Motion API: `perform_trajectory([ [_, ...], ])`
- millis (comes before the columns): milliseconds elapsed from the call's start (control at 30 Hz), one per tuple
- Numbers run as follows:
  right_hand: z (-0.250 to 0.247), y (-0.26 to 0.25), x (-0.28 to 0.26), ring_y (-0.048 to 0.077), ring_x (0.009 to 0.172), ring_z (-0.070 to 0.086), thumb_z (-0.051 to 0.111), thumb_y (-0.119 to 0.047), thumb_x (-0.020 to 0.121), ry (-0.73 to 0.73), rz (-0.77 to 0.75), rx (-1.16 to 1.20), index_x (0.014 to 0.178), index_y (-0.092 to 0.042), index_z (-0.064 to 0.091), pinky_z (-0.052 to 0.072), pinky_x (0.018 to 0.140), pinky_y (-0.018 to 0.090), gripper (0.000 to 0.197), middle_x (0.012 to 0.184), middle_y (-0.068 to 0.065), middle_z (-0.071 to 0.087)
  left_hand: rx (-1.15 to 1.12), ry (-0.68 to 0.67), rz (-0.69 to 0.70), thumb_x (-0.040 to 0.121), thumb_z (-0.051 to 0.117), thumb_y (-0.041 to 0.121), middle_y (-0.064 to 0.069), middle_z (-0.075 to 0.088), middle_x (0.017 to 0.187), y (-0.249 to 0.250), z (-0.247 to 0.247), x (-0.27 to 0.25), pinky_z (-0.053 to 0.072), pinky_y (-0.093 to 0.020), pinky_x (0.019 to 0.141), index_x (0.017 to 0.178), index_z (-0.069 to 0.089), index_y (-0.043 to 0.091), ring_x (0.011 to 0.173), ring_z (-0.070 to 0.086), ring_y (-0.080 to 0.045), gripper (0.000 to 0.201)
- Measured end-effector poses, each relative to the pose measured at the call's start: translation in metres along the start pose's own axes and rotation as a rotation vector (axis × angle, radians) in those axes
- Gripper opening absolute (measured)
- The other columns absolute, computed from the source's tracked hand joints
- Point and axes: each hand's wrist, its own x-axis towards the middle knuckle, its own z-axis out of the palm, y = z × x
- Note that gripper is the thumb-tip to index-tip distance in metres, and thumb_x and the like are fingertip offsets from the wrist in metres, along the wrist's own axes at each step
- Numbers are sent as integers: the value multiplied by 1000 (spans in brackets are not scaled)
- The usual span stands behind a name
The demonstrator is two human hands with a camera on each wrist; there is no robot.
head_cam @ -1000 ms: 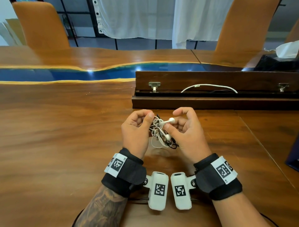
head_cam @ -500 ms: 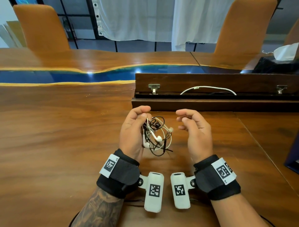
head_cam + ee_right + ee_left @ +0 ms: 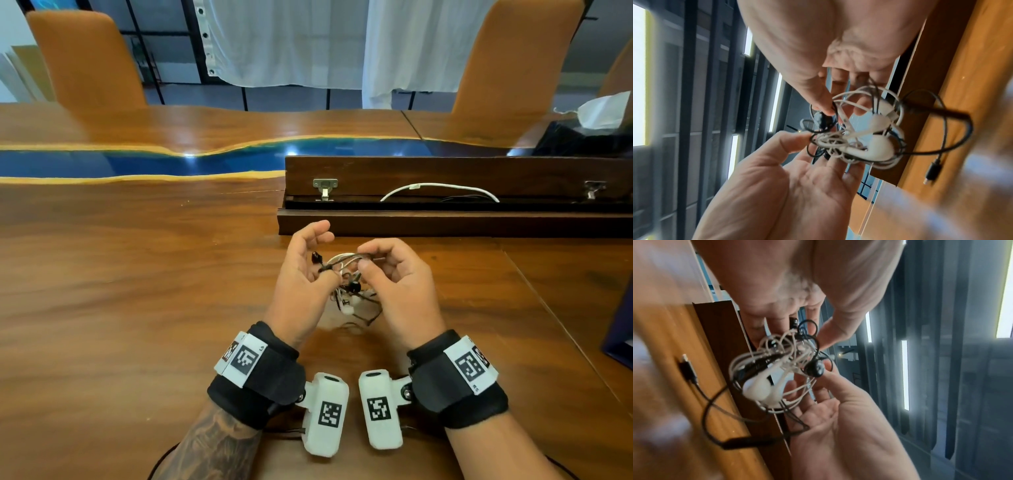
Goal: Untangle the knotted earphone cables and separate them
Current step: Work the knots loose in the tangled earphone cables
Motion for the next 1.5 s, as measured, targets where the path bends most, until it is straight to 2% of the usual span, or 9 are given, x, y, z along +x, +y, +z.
perform_trajectory([
  [133, 1, 1, 0, 4, 88, 68, 62, 6, 93, 21, -14, 17, 97, -18, 67, 55, 76, 19, 25, 92, -8, 70, 174, -19, 11, 89, 63, -7, 5, 60, 123, -6, -1, 0, 54, -27, 91, 128, 56, 27, 108, 63, -8, 52],
  [433, 0, 6, 2, 16, 118, 61, 69, -4, 87, 68, -16, -2, 90, -25, 71, 48, 102, 36, 21, 115, 1, 66, 72, 152, -4, 95, 65, 6, 0, 70, 92, -6, -3, 4, 55, -30, 75, 97, 68, 14, 83, 65, -10, 9],
  [533, 1, 8, 3, 8, 106, 65, 64, 6, 88, 93, 45, 13, 86, -20, 69, 53, 90, 25, 26, 107, -1, 69, -68, 210, -54, 96, 62, 6, -2, 70, 91, -6, -5, 6, 56, -45, 81, 96, 67, 14, 85, 65, -18, 10],
  [833, 1, 4, 4, 11, 63, 48, 49, -12, 77, 57, 139, 76, 78, -9, 62, 44, 60, 21, 13, 67, 2, 51, 0, 264, 91, 95, 64, 3, -16, 71, 82, -7, -7, 6, 54, -23, 76, 96, 72, 13, 79, 67, -17, 12],
  [1000, -3, 8, 3, 0, 60, 48, 60, -24, 99, 40, 104, -32, 75, -2, 64, 40, 62, 10, 33, 57, -11, 51, -51, 312, 60, 99, 58, 5, -5, 72, 83, -7, -10, 7, 45, -15, 58, 100, 64, 12, 68, 62, -6, 10],
  [1100, -3, 14, 4, 9, 59, 45, 66, -33, 96, 18, 134, -142, 64, 3, 54, 40, 60, 16, 49, 61, 16, 50, -115, 348, 45, 103, 50, 7, -1, 72, 87, -6, -11, 8, 49, -21, 52, 102, 57, 14, 70, 63, -10, 9],
  [1200, -4, 18, 5, 14, 57, 40, 73, -34, 92, -48, 195, -200, 58, -4, 48, 38, 60, 27, 51, 57, 9, 42, -161, 358, 58, 106, 45, 9, -4, 70, 87, -4, -11, 8, 52, -24, 54, 104, 52, 15, 72, 63, -14, 10],
  [1367, -2, 14, 2, 16, 82, 59, 76, -22, 87, 15, 121, -178, 86, -15, 65, 48, 73, 27, 14, 86, 1, 65, -173, 269, 64, 106, 43, 9, -3, 62, 75, -2, -8, 7, 52, -26, 65, 105, 52, 11, 72, 58, -16, 10],
  [1500, -2, 8, 1, 5, 97, 61, 69, -22, 94, 24, 92, -102, 121, -33, 64, 54, 81, 28, 30, 115, -17, 64, -137, 149, 63, 106, 44, 10, -6, 61, 75, -1, -4, 4, 51, -31, 73, 103, 56, 13, 75, 58, -18, 12],
])
